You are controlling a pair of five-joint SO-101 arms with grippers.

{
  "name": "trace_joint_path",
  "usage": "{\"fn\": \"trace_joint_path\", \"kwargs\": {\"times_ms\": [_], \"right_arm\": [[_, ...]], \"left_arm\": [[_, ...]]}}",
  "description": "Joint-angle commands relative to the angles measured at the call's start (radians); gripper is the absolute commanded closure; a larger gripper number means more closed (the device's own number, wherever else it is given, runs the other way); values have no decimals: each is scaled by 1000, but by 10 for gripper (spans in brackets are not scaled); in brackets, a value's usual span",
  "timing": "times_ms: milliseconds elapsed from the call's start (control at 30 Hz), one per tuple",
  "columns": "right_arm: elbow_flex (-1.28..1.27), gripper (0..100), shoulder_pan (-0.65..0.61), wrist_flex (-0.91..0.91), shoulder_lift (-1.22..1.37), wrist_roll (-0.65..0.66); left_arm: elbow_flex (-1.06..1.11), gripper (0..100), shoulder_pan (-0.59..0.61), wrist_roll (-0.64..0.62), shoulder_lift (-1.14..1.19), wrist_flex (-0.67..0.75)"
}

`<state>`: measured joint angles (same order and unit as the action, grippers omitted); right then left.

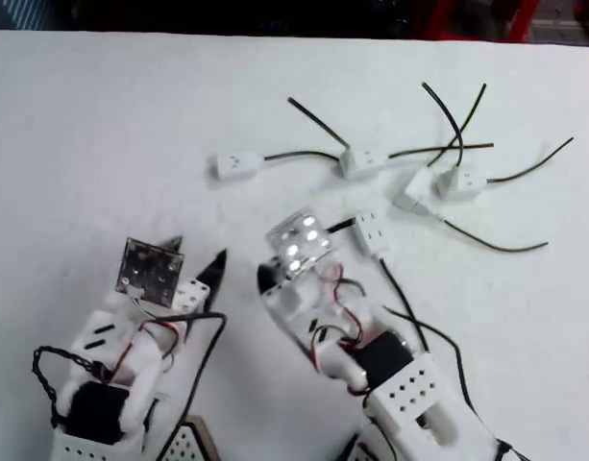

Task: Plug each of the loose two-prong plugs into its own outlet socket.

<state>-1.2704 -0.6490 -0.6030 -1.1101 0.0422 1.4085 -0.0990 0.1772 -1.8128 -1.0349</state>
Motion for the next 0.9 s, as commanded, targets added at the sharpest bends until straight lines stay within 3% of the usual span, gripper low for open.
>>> {"fn": "trace_joint_path", "kwargs": {"times_ms": [0,267,567,867], "right_arm": [[5,982,58,44,-22,-31],[-35,982,145,140,-22,-64],[-54,982,153,165,-22,-64],[-54,982,153,165,-22,-64]], "left_arm": [[-81,778,48,64,77,9],[-476,666,148,146,661,0],[-968,665,171,439,1382,2],[-1343,664,145,583,1833,8]]}}
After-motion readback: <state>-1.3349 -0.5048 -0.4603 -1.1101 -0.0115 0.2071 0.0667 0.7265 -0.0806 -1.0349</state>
